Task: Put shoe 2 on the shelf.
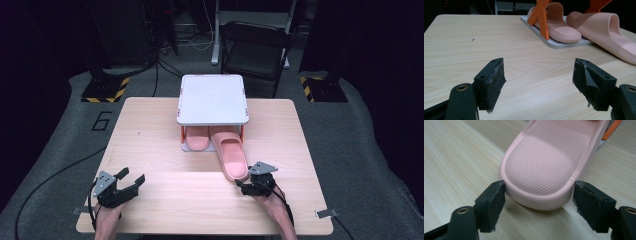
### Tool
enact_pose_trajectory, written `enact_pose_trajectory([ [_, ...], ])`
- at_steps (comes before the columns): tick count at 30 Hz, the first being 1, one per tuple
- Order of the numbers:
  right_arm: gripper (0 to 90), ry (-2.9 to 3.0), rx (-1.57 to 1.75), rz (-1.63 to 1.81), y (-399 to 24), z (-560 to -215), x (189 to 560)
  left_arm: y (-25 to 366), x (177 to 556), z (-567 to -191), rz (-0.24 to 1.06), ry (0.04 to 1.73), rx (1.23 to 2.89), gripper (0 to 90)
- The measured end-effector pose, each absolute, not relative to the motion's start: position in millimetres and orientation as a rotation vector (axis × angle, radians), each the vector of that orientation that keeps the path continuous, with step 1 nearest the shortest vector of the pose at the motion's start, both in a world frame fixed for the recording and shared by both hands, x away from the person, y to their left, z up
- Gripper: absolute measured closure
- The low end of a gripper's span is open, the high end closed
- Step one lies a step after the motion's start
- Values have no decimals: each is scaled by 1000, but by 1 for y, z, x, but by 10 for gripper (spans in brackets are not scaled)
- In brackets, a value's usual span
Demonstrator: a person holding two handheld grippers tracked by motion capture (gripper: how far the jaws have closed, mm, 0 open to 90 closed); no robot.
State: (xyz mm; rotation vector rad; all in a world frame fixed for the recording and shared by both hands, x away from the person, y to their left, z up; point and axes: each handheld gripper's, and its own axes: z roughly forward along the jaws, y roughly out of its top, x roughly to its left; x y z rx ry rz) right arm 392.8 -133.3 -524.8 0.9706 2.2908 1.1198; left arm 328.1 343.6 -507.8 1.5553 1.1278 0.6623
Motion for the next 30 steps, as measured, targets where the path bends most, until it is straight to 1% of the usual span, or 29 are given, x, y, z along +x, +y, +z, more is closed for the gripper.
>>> enact_pose_trajectory([
  [10, 265, 2212, 982, 1158, -117, -515, 412, 347, 328, -508, 660, 1142, 1535, 256],
  [14, 274, 2155, 1033, 1189, -109, -512, 424, 349, 328, -509, 653, 1154, 1538, 256],
  [20, 260, 2099, 1125, 1230, -100, -514, 445, 350, 328, -510, 655, 1164, 1527, 256],
  [22, 277, 2077, 1137, 1249, -100, -513, 446, 350, 329, -510, 654, 1161, 1530, 256],
  [26, 355, 2089, 1148, 1240, -101, -513, 442, 350, 329, -510, 644, 1163, 1529, 256],
  [30, 380, 2099, 1147, 1262, -102, -513, 446, 349, 329, -509, 646, 1161, 1531, 256],
])
